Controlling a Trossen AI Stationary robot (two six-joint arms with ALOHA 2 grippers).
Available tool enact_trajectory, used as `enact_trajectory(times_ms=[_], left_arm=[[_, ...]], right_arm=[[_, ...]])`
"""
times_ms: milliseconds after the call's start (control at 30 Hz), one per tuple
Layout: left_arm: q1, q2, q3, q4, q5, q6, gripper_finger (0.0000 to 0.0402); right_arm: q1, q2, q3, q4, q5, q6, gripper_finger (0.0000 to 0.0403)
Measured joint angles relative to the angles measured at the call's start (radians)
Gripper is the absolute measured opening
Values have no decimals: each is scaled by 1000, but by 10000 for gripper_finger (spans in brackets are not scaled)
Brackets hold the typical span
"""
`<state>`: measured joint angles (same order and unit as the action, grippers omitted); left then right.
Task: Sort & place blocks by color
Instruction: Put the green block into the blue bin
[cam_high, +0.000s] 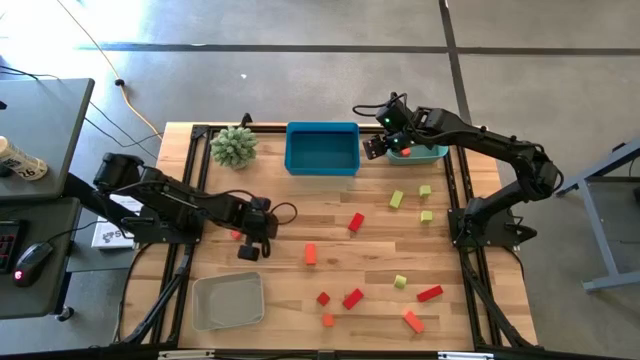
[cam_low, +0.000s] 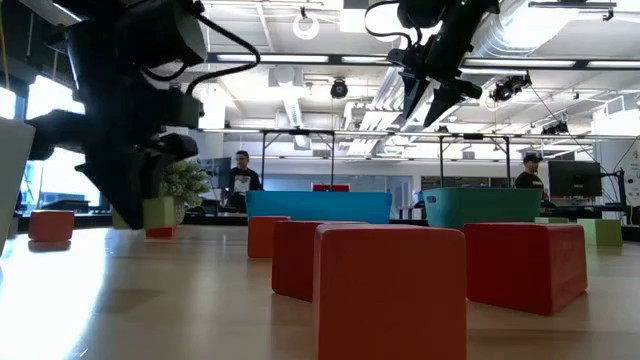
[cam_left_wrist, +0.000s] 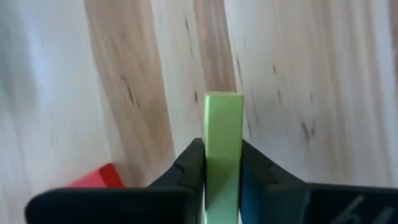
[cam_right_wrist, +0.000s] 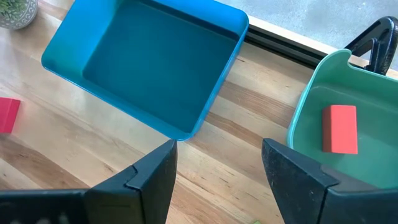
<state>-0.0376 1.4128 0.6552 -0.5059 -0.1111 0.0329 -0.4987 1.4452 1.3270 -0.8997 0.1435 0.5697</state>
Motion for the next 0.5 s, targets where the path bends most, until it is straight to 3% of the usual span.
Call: enact_trajectory(times_ms=[500], left_arm=[[206,-206,2,189,19,108,42]], right_arm=[[47,0,0,24,10,10,222]])
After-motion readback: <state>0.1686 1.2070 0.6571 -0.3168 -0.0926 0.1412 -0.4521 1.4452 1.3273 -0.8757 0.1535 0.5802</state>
